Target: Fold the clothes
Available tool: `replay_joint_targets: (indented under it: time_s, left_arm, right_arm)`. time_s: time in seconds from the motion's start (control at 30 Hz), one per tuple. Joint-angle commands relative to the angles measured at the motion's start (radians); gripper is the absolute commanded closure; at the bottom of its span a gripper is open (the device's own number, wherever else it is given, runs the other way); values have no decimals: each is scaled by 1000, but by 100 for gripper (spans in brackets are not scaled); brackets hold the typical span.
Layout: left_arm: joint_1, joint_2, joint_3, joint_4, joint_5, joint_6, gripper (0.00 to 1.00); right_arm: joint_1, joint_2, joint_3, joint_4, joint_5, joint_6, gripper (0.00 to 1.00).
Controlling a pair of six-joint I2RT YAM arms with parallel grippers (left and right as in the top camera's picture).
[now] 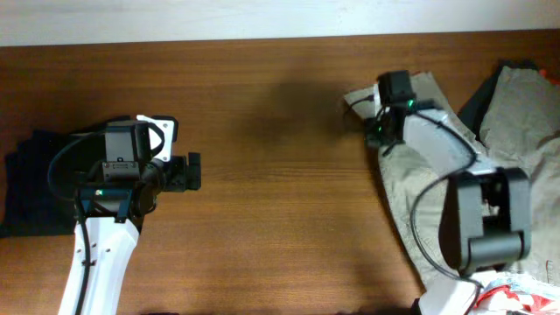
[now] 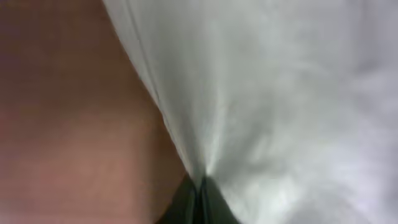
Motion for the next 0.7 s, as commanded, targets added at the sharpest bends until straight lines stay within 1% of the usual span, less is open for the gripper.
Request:
replay_joint_targets:
  time_s: [0.0, 0.03, 0.1, 0.17, 0.2, 0.27, 0.33, 0.37, 0.4, 0.43, 0.47, 0.5, 0.53, 0.57, 0.6, 0.67]
  left_arm:
    - [0, 2, 20, 13, 17, 12, 1]
    - [0, 2, 20, 13, 17, 12, 1]
    - [0, 2, 20, 14, 17, 12, 1]
    - [0, 2, 20, 21, 17, 12, 1]
    - [0, 2, 20, 34, 17, 12, 1]
    - [0, 2, 20, 57, 18, 12, 1]
    - [0, 2, 20, 92, 18, 12, 1]
    - [0, 2, 20, 115, 18, 12, 1]
    - [0, 2, 20, 132, 18, 12, 1]
    - [0, 2, 20, 150, 20, 12, 1]
    - [0, 2, 20, 165, 49, 12, 1]
    - [0, 2, 20, 171, 107, 12, 1]
    - [0, 3, 20, 171, 141, 12, 1]
    - [-1, 8, 19, 171, 187, 12, 1]
    - [-4, 20, 19, 170, 217, 12, 1]
    - [-34, 75, 19, 160, 265, 12, 1]
  right_arm:
    - [3, -187, 295, -66, 35, 12, 96]
    - [5, -207, 378, -126, 35, 12, 96]
    - [12, -216, 421, -196, 26, 12, 96]
    - [34, -222, 423, -220, -94, 11, 96]
    - [57, -220, 423, -188, -213, 11, 96]
    - [114, -210, 423, -79, -326, 12, 96]
    - [199, -172, 423, 127, -323, 14, 96]
    - [233, -143, 423, 239, -322, 51, 96]
    - [251, -122, 423, 313, -322, 78, 96]
    - [266, -100, 423, 383, -313, 84, 66]
    - [267, -85, 423, 398, -245, 84, 44]
    - [256, -83, 423, 344, -141, 83, 12]
    - [241, -83, 423, 283, -64, 83, 1]
    - [210, -83, 423, 176, 14, 83, 1]
    - [184, -83, 423, 93, 38, 83, 1]
    - [109, -83, 423, -148, 35, 83, 1]
